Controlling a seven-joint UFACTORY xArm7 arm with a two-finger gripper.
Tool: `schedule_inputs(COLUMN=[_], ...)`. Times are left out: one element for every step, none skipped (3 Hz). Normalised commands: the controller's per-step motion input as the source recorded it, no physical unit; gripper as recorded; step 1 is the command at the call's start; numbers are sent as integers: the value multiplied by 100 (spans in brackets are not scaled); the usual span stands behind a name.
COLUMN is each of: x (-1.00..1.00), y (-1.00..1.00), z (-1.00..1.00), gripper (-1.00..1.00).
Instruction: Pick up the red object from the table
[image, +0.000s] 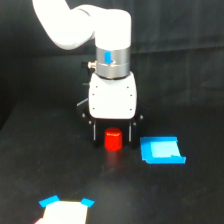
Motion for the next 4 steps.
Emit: schedule_inputs(x=[-9,-10,16,-30], y=[-15,18,36,-45], z=[-61,-25,-28,-12], gripper=[-100,56,100,70])
